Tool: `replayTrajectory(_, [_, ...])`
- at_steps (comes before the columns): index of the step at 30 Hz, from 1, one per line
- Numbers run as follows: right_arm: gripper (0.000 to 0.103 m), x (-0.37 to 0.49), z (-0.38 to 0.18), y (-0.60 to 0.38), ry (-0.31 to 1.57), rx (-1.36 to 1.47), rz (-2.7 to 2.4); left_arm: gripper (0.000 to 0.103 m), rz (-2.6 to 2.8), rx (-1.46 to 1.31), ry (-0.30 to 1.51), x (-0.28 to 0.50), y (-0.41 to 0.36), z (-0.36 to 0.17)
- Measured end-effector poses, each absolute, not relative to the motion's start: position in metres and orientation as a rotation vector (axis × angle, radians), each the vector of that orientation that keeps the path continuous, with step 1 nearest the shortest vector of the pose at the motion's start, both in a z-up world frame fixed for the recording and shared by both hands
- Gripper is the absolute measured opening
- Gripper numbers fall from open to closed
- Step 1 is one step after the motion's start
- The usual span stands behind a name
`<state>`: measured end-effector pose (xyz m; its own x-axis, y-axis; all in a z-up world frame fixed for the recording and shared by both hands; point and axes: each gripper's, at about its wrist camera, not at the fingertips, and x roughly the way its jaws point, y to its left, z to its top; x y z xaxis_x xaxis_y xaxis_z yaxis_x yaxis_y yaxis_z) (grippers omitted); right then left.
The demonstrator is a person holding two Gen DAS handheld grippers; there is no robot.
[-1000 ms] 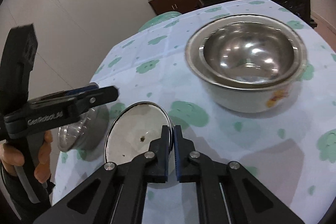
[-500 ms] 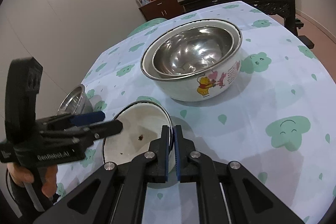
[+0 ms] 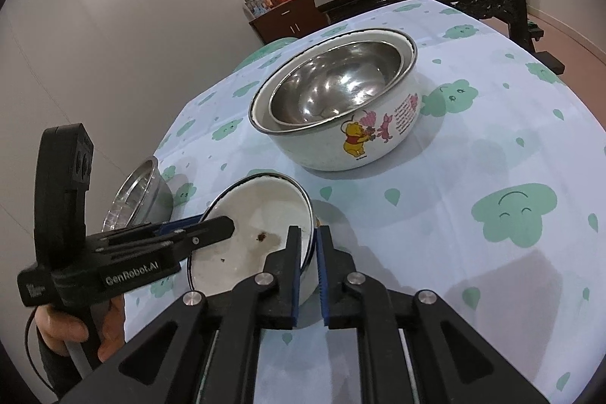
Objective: Organize plates and bowls
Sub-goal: 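Close the right tool on the small white bowl rim, then lift the small white bowl with the right tool over the nested bowls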
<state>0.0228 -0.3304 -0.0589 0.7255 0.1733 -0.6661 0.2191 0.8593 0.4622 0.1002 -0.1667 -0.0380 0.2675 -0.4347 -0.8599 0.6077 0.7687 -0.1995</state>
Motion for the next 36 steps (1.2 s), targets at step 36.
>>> replayTrajectory(36, [0.007,0.073,0.014,-0.408,0.584,0.501,-0.102,0.008,-0.711,0.075,0.927,0.160,-0.251,0.031])
